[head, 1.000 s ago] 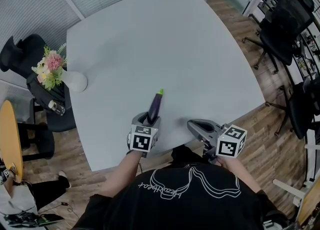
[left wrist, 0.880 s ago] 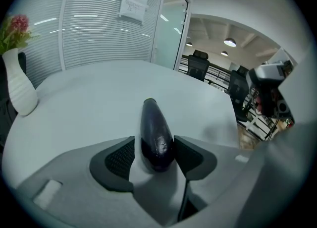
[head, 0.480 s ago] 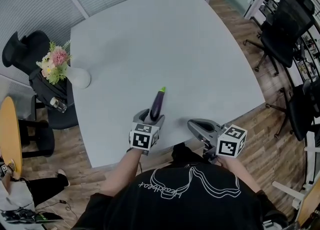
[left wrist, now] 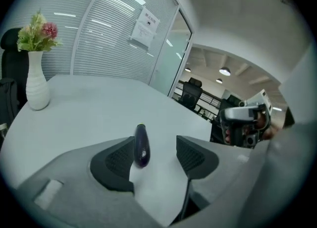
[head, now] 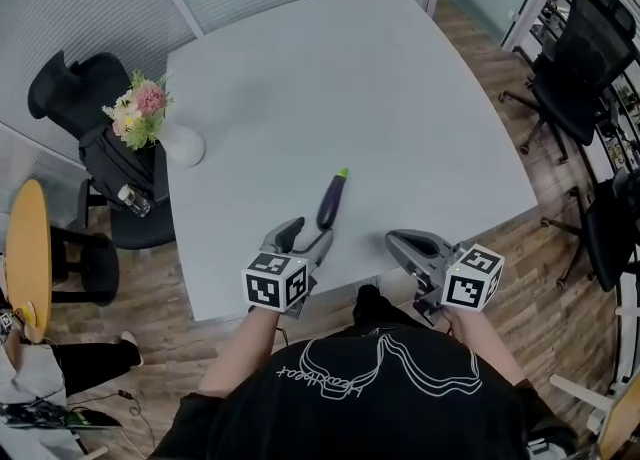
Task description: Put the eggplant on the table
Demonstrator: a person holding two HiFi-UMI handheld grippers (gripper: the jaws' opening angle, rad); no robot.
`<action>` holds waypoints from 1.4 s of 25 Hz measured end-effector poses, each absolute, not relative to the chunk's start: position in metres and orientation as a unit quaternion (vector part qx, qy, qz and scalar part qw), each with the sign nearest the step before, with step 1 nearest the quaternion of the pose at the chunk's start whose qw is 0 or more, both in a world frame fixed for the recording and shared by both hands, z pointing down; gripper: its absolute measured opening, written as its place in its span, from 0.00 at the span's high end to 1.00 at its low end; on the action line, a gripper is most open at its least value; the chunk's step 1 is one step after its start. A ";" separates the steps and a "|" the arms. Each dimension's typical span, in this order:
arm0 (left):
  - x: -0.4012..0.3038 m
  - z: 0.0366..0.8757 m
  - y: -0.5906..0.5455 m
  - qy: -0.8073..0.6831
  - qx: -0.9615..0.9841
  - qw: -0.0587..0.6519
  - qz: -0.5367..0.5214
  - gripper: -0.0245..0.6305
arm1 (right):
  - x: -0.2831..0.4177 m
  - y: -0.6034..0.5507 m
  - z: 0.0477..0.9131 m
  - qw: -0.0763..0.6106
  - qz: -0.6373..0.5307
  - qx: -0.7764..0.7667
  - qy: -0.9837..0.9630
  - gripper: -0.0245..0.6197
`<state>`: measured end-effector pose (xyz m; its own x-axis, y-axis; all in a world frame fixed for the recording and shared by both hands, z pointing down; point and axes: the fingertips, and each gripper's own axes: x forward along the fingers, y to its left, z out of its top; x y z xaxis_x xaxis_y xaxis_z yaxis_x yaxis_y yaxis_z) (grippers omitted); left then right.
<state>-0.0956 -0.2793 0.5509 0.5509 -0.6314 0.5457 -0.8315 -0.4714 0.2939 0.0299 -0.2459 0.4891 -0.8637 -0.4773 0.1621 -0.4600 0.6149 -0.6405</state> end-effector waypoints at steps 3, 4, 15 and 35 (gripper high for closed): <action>-0.094 0.519 -0.263 -0.423 0.852 0.274 0.144 0.55 | 0.026 -0.238 0.479 0.013 -0.339 -0.257 0.905 0.95; -0.095 0.510 -0.258 -0.420 0.854 0.275 0.134 0.55 | 0.024 -0.235 0.476 0.012 -0.334 -0.255 0.907 0.95; -0.094 0.443 -0.199 -0.376 0.878 0.294 0.044 0.76 | -0.002 -0.197 0.443 0.022 -0.298 -0.222 0.928 0.95; -0.082 0.416 -0.162 -0.346 0.894 0.283 -0.002 0.93 | -0.020 -0.163 0.428 0.022 -0.277 -0.204 0.939 0.95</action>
